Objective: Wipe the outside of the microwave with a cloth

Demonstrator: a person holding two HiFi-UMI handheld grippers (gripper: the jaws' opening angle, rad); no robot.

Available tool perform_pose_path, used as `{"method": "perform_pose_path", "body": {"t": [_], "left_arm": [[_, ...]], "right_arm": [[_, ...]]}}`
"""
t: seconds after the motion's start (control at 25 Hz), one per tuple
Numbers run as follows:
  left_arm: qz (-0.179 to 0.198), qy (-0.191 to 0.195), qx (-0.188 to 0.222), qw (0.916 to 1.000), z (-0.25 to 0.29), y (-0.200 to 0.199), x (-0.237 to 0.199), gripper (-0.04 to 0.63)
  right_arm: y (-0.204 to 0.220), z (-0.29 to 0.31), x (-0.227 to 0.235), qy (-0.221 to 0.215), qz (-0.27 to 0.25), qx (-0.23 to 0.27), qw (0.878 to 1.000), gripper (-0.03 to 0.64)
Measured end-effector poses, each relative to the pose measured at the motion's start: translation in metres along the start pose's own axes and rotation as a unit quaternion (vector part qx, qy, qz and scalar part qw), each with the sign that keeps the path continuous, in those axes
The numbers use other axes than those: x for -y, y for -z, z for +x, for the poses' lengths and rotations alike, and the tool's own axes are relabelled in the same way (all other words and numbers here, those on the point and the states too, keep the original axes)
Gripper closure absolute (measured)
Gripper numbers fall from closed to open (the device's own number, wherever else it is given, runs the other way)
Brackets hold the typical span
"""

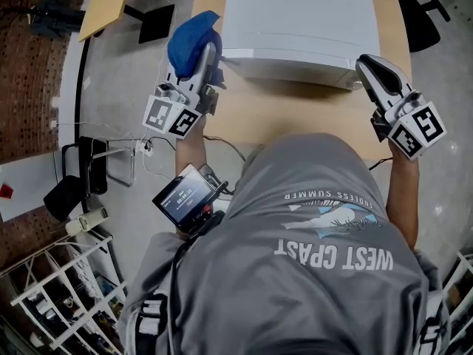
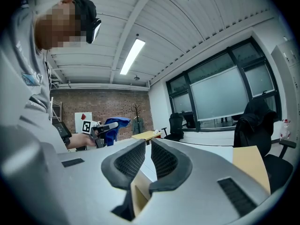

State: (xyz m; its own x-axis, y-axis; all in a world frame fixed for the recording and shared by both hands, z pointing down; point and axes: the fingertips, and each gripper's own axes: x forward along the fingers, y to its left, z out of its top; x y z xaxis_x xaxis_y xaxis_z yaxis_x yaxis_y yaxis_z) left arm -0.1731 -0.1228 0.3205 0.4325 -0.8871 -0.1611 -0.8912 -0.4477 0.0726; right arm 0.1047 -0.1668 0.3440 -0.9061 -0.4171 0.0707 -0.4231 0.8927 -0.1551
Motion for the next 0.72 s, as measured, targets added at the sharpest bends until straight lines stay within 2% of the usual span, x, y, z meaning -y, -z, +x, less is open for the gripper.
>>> {"method": "perform_pose_path", "body": {"t": [0.72], "left_arm": [[-0.001, -0.003, -0.001, 1.0, 0.0002, 0.0001, -0.0018, 0.541]], "right_arm": [[0.0076, 0.0044, 0.001, -0.006, 0.007, -0.019, 1.0, 0.578]]}}
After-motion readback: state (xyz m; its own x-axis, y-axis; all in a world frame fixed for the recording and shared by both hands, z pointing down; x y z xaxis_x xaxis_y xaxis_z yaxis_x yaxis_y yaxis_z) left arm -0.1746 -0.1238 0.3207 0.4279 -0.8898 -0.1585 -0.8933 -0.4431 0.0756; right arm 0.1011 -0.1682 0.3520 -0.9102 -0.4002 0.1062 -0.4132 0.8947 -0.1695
